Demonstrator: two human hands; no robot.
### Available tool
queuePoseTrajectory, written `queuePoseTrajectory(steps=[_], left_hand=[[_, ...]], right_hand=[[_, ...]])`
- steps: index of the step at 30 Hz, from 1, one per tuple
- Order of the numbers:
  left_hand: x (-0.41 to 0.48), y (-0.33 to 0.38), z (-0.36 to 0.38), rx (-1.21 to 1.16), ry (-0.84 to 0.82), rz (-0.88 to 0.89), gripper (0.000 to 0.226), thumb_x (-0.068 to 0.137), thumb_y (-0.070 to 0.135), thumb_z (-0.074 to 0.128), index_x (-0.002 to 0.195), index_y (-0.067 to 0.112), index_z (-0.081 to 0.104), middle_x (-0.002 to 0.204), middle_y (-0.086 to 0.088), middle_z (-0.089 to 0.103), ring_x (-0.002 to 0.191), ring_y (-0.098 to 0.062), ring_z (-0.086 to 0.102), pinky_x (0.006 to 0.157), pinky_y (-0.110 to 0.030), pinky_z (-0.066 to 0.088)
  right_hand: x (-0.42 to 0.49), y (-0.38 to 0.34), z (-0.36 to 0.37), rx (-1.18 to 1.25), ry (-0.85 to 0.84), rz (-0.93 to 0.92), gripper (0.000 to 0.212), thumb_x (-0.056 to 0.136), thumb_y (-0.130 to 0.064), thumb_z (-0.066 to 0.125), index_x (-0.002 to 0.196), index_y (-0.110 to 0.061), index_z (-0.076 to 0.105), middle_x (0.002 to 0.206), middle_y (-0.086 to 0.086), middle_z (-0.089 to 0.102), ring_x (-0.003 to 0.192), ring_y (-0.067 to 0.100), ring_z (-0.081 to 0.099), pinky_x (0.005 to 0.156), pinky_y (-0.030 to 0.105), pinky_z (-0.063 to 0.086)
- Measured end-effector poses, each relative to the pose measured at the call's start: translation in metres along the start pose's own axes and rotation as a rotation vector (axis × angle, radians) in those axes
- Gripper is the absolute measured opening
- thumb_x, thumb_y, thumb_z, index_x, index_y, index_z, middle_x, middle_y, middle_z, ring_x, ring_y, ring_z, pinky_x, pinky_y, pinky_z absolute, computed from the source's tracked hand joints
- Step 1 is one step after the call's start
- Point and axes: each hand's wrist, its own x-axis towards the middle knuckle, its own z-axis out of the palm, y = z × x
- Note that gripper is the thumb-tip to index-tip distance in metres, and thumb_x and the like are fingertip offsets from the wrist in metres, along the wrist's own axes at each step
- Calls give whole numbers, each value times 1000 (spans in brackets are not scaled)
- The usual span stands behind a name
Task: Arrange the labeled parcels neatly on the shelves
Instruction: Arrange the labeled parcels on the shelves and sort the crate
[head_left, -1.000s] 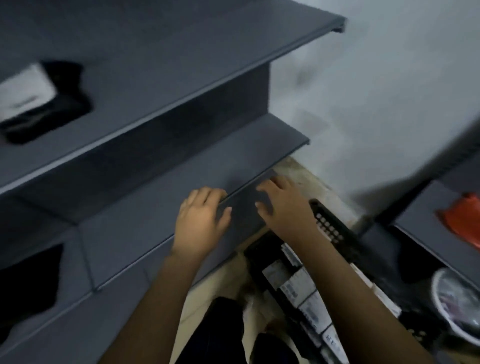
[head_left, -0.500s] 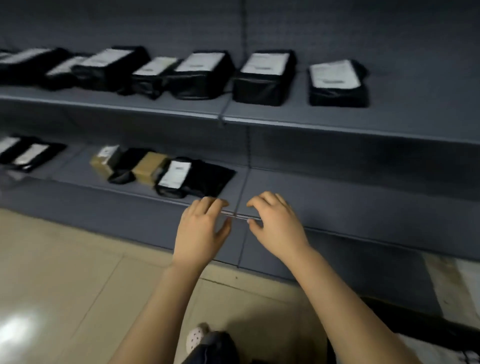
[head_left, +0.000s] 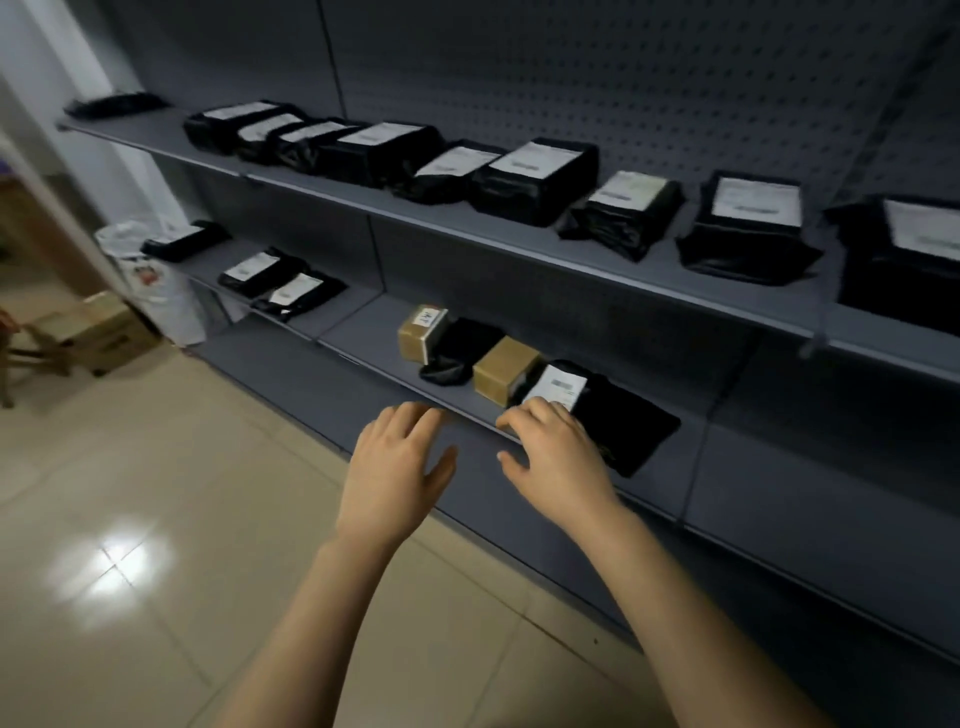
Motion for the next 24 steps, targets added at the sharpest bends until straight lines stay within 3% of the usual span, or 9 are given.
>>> queuePoseTrajectory(steps=[9,24], left_hand=[[46,-113,-2,47,-24,-31,35,81,26,74,113,18,63,106,0,60,96,-24,57,77,-36,48],[175,-257,57,96,-86,-56,38,77,24,78,111,18,63,106,-1,61,90,-24,58,76,-35,49]], right_hand=[[111,-45,54,59,-67,-32,31,93,-27,61,124,-20,55,122,-2,50,118,18,46,96,33,42],[313,-42,139,82,-167,-71,33,93,-27,61,124,-20,54,123,-1,50,116,19,47,94,31,43]])
